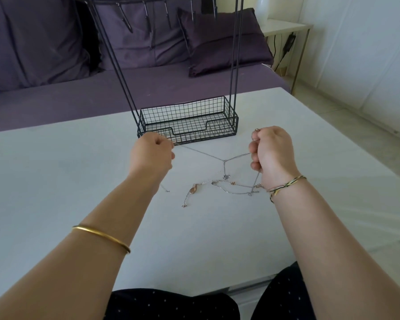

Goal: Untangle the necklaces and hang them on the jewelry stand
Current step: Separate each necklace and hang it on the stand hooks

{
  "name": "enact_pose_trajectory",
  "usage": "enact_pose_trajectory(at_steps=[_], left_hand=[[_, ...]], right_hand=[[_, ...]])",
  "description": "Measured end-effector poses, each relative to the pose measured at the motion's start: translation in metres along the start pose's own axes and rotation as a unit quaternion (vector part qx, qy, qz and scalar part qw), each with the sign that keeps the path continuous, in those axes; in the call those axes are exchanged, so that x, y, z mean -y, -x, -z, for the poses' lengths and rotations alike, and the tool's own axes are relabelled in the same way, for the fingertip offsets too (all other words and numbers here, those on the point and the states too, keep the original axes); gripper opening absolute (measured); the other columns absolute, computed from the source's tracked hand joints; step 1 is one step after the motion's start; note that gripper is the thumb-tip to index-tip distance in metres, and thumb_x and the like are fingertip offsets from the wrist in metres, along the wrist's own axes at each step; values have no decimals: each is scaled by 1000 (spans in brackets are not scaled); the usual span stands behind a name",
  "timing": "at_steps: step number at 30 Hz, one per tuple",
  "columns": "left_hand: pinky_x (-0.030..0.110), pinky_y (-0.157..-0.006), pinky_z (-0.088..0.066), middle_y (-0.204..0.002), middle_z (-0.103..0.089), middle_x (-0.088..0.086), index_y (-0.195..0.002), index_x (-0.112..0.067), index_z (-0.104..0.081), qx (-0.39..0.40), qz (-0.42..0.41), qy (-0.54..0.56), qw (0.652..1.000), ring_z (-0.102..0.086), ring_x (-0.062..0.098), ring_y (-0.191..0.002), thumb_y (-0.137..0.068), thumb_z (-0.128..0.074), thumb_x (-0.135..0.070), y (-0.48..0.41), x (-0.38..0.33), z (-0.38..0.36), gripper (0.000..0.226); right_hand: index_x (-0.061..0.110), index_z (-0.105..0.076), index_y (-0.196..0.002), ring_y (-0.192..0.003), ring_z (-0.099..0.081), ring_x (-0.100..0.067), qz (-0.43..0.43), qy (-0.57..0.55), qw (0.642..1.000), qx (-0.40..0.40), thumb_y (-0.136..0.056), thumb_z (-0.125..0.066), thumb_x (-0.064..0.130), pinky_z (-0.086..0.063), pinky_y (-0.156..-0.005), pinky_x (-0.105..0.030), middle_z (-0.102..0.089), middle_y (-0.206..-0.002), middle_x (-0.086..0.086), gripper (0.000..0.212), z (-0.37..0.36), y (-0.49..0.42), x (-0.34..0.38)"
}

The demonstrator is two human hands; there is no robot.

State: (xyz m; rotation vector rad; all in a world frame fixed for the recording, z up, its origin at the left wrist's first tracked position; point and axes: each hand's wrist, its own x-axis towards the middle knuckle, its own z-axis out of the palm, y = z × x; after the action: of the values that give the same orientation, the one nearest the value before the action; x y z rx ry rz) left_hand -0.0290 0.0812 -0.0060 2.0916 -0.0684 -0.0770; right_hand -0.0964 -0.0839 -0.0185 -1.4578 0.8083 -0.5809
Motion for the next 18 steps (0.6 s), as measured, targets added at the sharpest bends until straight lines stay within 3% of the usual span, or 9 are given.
enact_pose_trajectory(at_steps=[4,6,9,15,18], left_hand=[[22,-45,-44,-90,-69,7,-95,-11,-48,-25,85,167,982,-67,16,-57,-93,-27,-7,-2,-4,4,21],[22,-43,-48,-88,-70,12,-98,-9,-43,-37,105,248,962,-71,20,-58,-93,-23,-4,-2,-6,6,22],[26,-51,-56,-84,-70,16,-99,-9,-41,-59,110,321,939,-72,25,-64,-94,-21,-3,1,-9,8,21],[32,-62,-60,-96,-65,19,-82,-17,-40,-111,79,307,942,-70,29,-82,-95,-22,-6,-2,-9,9,25],[33,-70,-59,-96,-62,16,-80,-18,-41,-120,70,278,951,-67,26,-84,-93,-23,-5,-2,-9,5,25]], right_hand=[[15,-35,-64,-58,-21,-19,74,142,986,44,-78,-39,2,-21,-52,-30,-31,-66,-8,19,-1,1,-6],[13,-45,-71,-61,-27,-19,84,218,967,102,-78,-44,1,-26,-57,-31,-34,-68,-8,14,1,5,-7],[6,-60,-78,-61,-41,-21,65,255,949,172,-81,-53,5,-33,-54,-23,-49,-70,-6,8,3,9,-8],[14,-63,-71,-59,-49,-12,90,332,917,203,-82,-66,9,-36,-53,-21,-55,-65,5,12,7,7,-11],[8,-66,-75,-58,-50,-14,97,296,933,182,-82,-65,10,-38,-56,-24,-56,-65,2,7,5,5,-12]])
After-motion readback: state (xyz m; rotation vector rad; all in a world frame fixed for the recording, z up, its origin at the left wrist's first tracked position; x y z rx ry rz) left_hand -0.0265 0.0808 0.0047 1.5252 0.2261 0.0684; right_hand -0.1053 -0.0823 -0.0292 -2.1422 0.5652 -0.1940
